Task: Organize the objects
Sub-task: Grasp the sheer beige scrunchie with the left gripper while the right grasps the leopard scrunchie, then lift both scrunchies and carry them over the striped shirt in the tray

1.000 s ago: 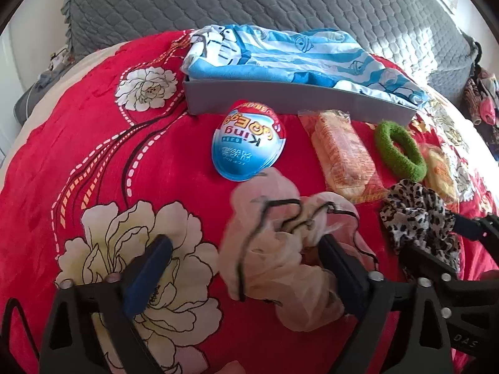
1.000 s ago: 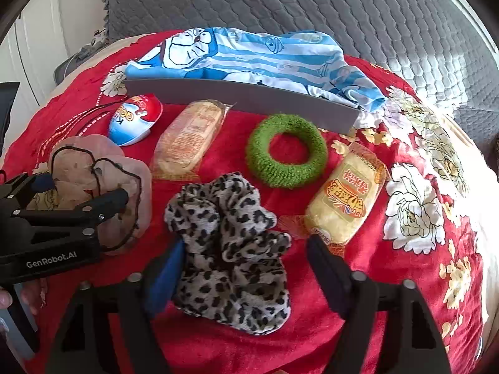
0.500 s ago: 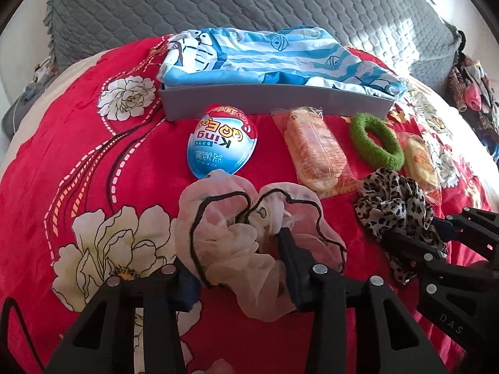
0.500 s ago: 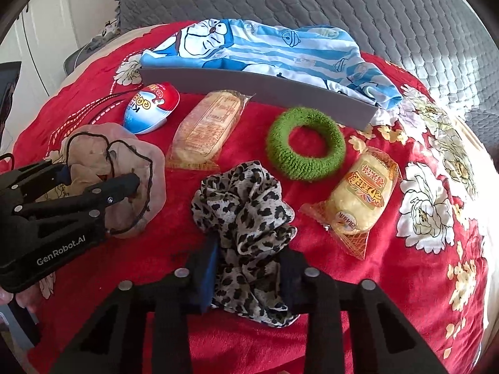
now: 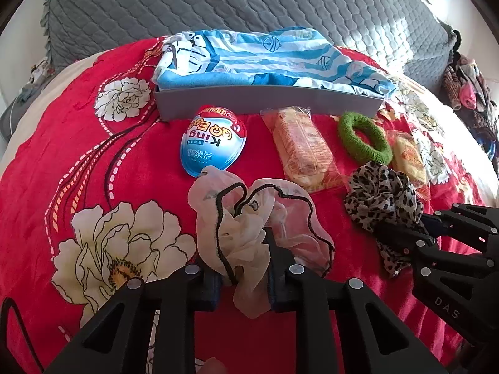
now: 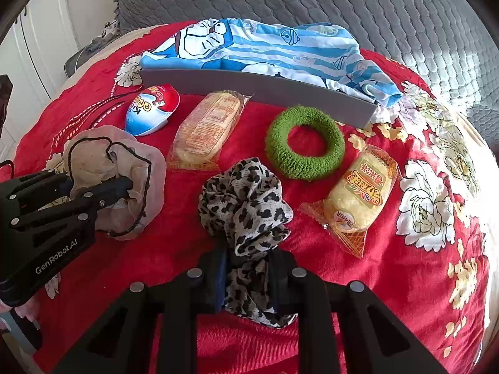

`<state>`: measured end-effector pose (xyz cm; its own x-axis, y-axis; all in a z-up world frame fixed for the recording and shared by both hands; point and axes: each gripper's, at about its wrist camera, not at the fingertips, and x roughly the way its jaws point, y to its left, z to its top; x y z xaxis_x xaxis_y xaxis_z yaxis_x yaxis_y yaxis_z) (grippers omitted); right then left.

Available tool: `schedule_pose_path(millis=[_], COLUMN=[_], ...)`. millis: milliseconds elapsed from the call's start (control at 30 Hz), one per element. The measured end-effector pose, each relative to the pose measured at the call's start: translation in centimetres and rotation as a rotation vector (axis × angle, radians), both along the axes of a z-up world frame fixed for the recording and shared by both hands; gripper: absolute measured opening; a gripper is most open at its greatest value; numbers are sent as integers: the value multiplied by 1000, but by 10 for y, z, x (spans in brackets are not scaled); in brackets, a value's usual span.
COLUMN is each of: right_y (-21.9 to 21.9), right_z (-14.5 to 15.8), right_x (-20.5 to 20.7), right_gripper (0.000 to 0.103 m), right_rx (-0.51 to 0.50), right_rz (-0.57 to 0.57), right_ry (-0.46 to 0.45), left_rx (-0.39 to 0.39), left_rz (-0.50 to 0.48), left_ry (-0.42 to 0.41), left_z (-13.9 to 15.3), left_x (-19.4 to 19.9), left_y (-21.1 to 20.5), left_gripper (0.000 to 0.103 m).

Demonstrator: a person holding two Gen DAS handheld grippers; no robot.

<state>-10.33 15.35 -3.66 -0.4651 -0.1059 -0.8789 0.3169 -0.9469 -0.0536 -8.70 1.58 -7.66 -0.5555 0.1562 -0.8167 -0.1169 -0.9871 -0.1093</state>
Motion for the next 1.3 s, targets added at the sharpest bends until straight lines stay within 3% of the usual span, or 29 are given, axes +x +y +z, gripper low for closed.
schedule_pose_path(millis=[300, 867, 1300], right_y=[2, 1, 4], right_z=[2, 19, 49], right_x=[0, 3, 12], right_gripper=[18, 16, 16], right_rx=[-12, -49, -100], right_rz=[-4, 16, 20], right_ry=[-10, 15, 89], left_rx=[-5, -9, -39], left_rz=[7, 42, 28], left_ry=[0, 4, 63], left_z=[6, 22, 52], left_x=[3, 10, 15], left_y=[2, 1, 11], left_gripper=[16, 14, 14])
